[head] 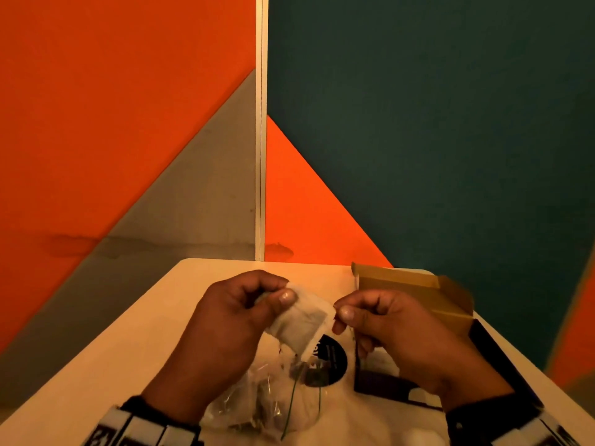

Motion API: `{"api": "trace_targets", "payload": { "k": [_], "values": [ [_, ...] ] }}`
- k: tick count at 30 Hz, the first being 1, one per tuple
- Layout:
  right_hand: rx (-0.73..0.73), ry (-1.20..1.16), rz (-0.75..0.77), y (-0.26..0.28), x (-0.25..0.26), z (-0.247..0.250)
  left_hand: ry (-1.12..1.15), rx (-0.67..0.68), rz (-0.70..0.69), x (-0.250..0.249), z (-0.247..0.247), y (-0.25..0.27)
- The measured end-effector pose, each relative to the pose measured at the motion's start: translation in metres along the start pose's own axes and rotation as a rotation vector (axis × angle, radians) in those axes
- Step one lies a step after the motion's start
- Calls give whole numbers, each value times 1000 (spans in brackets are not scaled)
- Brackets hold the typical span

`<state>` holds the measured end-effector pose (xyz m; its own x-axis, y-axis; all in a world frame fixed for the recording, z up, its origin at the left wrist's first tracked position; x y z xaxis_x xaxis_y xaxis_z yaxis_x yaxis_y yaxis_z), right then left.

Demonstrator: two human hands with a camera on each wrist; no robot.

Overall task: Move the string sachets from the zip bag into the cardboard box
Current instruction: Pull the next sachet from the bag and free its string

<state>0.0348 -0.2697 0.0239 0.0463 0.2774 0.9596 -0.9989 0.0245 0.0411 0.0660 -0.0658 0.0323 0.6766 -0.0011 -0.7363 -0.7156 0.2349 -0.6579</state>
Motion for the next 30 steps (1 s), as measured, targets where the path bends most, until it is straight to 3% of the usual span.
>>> {"api": "trace_targets", "payload": {
  "k": [5,12,17,20,23,27,30],
  "values": [
    [57,14,-5,2,1,-6,213,-168,35,6,6,-1],
    [273,262,-114,4,-5,-23,324,-312,41,8,12,-1],
    [275,462,-148,3,-12,-20,285,-379,70,10,16,-1],
    [146,532,-99,0,-10,-13,245,-353,60,11,13,-1],
    [-46,285,82,-1,2,-6,176,-280,78,11,5,1],
    [-70,-74,265,6,16,-11,146,-242,99,12,-6,4],
    [-98,-178,321,5,16,-16,162,-268,103,14,-13,7]
  ]
}}
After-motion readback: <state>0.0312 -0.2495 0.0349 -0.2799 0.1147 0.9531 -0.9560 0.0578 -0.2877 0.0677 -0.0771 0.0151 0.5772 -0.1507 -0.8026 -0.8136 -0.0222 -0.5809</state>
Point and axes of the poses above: each hand's wrist, its own y-axis away from the middle knuckle, its own z-axis out of the back of the hand, x = y × z, the point moved 4 cm from there along -y, towards the middle knuckle, and after that the axes turned 11 degrees about -z, right-handed, at the moved point
